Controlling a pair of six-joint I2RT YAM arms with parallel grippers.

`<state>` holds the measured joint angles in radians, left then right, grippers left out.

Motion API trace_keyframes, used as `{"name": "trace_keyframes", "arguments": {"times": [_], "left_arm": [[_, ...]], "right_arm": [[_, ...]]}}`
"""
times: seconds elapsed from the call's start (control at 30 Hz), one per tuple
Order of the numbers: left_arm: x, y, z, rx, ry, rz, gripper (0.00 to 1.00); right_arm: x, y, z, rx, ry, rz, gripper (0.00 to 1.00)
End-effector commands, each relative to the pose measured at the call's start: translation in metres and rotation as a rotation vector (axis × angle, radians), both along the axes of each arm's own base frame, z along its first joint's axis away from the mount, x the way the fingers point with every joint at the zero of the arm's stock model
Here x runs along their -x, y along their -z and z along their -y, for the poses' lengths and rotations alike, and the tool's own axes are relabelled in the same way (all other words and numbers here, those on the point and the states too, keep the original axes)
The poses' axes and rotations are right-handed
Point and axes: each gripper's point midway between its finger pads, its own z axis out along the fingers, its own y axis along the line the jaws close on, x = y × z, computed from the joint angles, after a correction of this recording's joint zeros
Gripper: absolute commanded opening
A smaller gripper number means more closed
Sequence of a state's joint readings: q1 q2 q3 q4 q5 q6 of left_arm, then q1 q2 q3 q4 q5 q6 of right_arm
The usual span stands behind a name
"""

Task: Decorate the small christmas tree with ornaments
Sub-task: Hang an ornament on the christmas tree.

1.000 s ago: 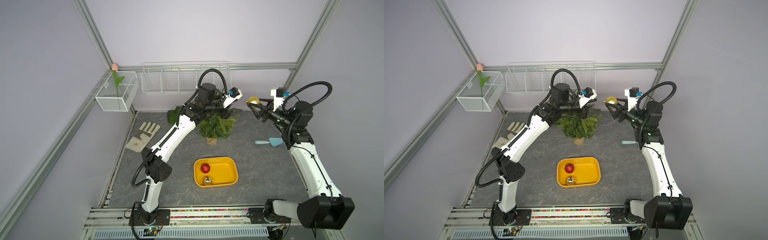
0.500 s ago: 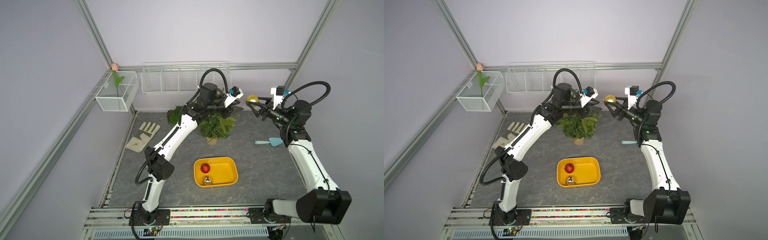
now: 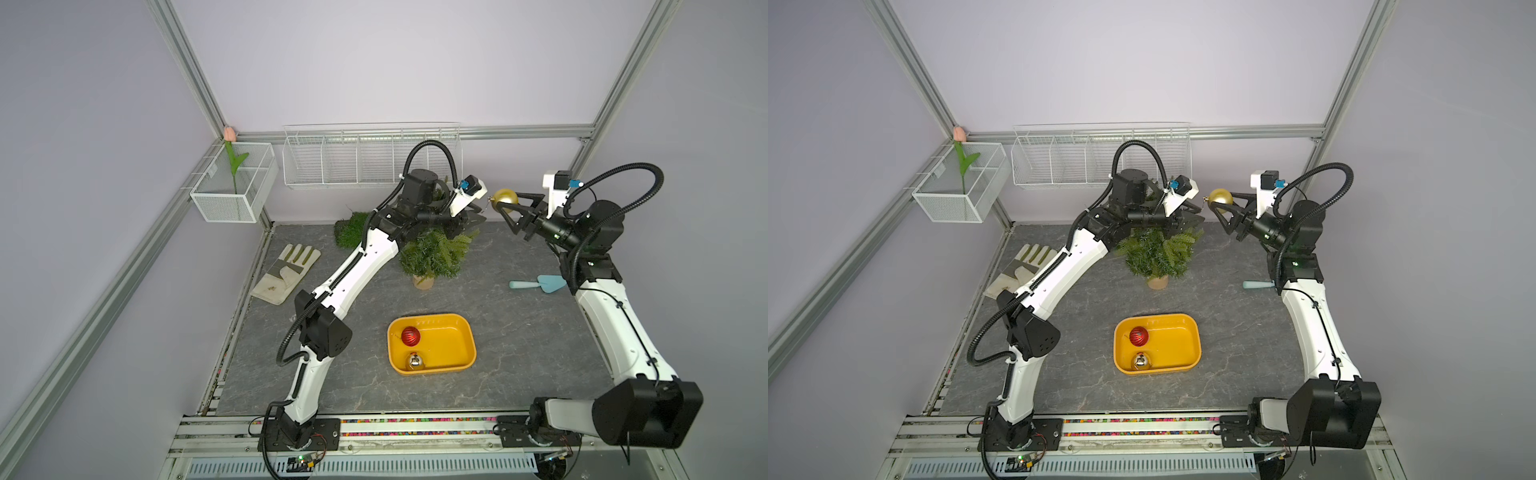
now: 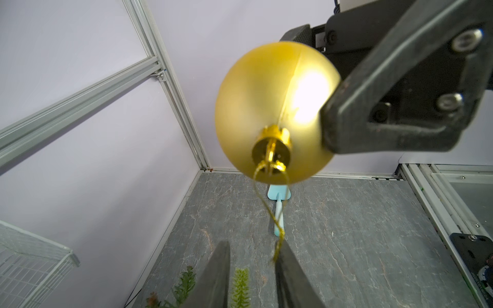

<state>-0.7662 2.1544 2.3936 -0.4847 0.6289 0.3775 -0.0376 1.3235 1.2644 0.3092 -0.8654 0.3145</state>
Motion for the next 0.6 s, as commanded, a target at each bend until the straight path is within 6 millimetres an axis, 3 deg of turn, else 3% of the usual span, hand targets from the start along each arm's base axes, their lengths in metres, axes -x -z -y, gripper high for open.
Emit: {"name": "trace_keyframes", "arguments": {"times": [0.0,0.23,0.57], "left_arm": [[0.006,-0.012,-0.001,0.017,0.016,0.013,0.33],[0.011,-0.018,-0.002,0.03,0.036,0.009,0.41],[0.011,-0.023,-0.003,0.044,0.033,0.014,0.33]], "right_arm": [[0.0,0.002,0.001,0.011,0.0,0.002,0.44],[-0.002,0.003,0.001,0.011,0.003,-0.006,0.44],[-0.003,0.007,0.002,0.019,0.01,-0.016,0.44]]}}
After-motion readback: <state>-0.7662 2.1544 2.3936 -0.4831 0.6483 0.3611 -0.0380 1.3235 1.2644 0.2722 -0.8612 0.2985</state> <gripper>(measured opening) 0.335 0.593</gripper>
